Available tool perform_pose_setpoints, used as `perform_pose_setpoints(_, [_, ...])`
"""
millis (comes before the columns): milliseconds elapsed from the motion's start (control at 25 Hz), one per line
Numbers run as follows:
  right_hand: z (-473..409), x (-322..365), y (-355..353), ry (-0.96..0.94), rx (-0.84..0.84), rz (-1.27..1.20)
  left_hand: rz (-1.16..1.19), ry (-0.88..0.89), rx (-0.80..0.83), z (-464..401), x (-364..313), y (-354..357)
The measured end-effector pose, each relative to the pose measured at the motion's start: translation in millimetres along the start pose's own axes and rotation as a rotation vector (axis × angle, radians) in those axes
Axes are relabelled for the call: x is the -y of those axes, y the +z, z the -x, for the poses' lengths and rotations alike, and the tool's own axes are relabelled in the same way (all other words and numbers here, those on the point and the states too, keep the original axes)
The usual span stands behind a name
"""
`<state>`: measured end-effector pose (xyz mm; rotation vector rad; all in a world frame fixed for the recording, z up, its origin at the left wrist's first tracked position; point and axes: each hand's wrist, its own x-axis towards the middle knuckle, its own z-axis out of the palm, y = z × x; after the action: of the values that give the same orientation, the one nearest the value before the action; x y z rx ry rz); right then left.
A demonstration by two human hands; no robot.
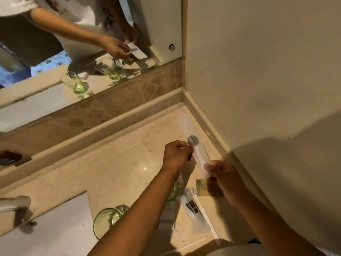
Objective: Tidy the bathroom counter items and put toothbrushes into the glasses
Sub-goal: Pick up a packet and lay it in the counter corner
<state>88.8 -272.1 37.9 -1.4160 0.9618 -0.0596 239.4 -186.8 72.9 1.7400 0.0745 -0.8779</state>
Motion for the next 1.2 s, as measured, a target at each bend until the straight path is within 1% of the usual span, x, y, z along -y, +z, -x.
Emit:
perform_pose_setpoints(120, [-19, 12, 18, 0.024, -0.011, -0.005, -0.057, -0.009, -0.066, -32, -7, -11])
perform_pose_setpoints(200, [-35, 18, 32, 0.036, 0.018, -0.033, -0.063, -0.036, -0.098, -55, -8, -15])
perform_pose_setpoints(280, [-53, 18, 41, 0.076, 0.051, -0.108, -0.051, -0.069, -0.109, -78, -7, -16])
perform_pose_setpoints(360, [-66, 17, 45, 0.103, 0.049, -0.159, -0.028, -0.091, -0.098, -95, -5, -14])
perform_pose_setpoints(560, [-103, 9, 48, 0.015, -0.065, -0.071, 0.011, -0.140, -0.056, -136, 0, -5])
perform_pose_setpoints(680, [-118, 6, 52, 0.016, -0.136, -0.086, 0.030, -0.163, -0.025, -152, 3, 0])
perform_pose_setpoints(800, [-130, 5, 55, 0.027, -0.168, -0.114, -0.013, -0.153, -0.028, -169, 4, 4])
perform_pose_setpoints(920, [-139, 7, 57, 0.090, -0.222, -0.126, -0.027, -0.137, -0.009, -181, 1, 7])
perform_pose_setpoints(1040, [-146, 5, 58, 0.153, -0.245, -0.202, -0.071, -0.125, 0.011, -187, -2, 8])
perform_pose_setpoints(1120, [-149, 3, 58, 0.184, -0.251, -0.259, -0.133, -0.094, 0.012, -190, -2, 9])
perform_pose_setpoints(1200, [-152, 1, 56, 0.206, -0.267, -0.276, -0.219, -0.020, 0.009, -194, 2, 9])
